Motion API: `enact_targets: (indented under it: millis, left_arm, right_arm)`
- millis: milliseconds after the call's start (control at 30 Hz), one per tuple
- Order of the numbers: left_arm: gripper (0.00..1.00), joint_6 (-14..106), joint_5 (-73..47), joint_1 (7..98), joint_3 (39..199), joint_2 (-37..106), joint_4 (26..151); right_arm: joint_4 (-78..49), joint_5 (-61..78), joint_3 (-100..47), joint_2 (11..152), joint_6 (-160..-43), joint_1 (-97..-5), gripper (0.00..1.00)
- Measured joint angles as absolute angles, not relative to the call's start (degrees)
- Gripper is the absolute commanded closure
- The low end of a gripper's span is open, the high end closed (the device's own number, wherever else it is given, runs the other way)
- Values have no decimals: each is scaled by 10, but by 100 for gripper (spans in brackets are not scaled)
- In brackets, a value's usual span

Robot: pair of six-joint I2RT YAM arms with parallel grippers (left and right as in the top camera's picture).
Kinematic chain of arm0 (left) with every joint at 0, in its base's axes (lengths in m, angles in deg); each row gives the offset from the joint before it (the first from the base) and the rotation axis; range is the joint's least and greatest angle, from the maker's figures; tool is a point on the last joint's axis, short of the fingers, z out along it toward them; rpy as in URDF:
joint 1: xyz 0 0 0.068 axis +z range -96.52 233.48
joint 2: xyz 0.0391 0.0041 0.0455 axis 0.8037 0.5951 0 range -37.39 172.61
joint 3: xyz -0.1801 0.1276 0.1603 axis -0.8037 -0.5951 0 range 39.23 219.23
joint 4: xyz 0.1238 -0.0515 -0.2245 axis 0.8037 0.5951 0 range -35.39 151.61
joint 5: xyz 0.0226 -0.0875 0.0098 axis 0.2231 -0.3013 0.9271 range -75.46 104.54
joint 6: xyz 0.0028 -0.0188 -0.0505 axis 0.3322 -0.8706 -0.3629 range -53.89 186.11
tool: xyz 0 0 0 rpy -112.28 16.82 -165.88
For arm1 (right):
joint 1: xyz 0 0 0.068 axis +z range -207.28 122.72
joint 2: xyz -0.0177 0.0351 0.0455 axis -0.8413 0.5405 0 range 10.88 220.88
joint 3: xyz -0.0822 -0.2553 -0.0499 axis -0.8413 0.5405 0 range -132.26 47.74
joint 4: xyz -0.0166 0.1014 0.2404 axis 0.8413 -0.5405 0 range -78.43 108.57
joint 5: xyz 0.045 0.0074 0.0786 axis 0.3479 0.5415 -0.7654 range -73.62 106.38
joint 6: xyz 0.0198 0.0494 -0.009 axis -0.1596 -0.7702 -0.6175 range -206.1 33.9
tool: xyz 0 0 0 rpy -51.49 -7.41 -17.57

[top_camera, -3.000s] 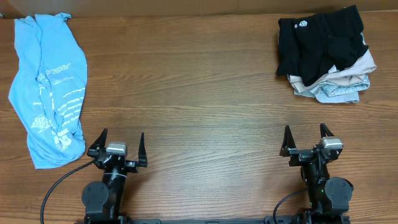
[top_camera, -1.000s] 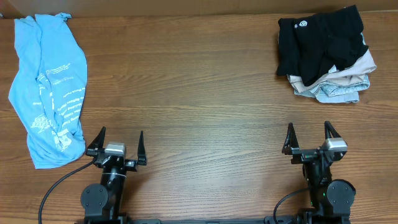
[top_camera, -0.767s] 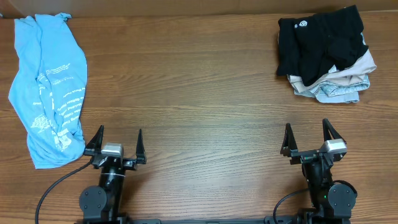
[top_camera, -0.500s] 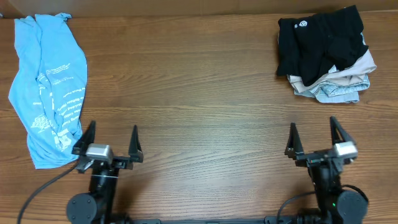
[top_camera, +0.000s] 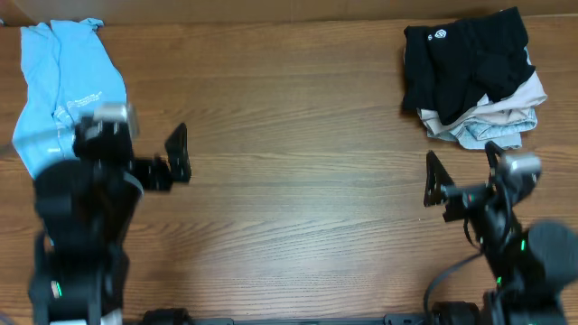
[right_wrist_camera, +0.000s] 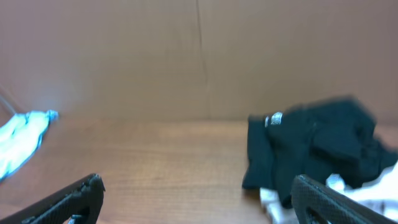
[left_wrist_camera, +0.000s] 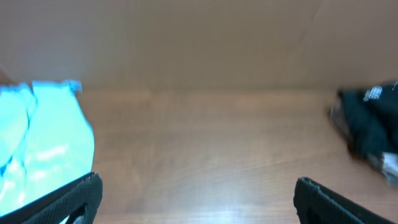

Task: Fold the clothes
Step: 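Move left gripper to the blue T-shirt and grasp its edge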

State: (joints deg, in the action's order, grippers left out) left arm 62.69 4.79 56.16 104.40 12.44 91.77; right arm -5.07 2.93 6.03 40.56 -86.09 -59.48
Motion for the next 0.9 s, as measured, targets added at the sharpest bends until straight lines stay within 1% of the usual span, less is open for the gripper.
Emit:
enact_targets:
  millis: [100, 167, 233, 367, 567, 667, 733, 900]
  left_arm:
    - [0, 645, 47, 562, 1144, 227, 1001]
    - [0, 652, 47, 562, 1193, 290, 1029]
    - [0, 657, 47, 562, 1218, 336, 1049]
    - [0, 663, 47, 562, 1224, 408, 1067]
    - [0, 663, 59, 562, 1225, 484, 1098]
    - [0, 664, 90, 562, 1225, 506, 1107]
    - [0, 663, 110, 565, 1225, 519, 1111]
    - [0, 650, 151, 593, 1225, 560, 1148]
  right_arm:
    - [-113, 18, -2, 484, -861, -595, 0]
    - [-139, 12, -38, 540, -861, -595, 0]
    - [-141, 4, -53, 581, -863, -595, 0]
    - [-149, -28, -56, 650, -888, -595, 0]
    - [-151, -113, -56, 730, -910, -595, 0]
    - [-156, -135, -56, 750, -914, -595, 0]
    - [-160, -149, -56, 758, -917, -595, 2]
    - [-170, -181, -56, 760, -921, -595, 4]
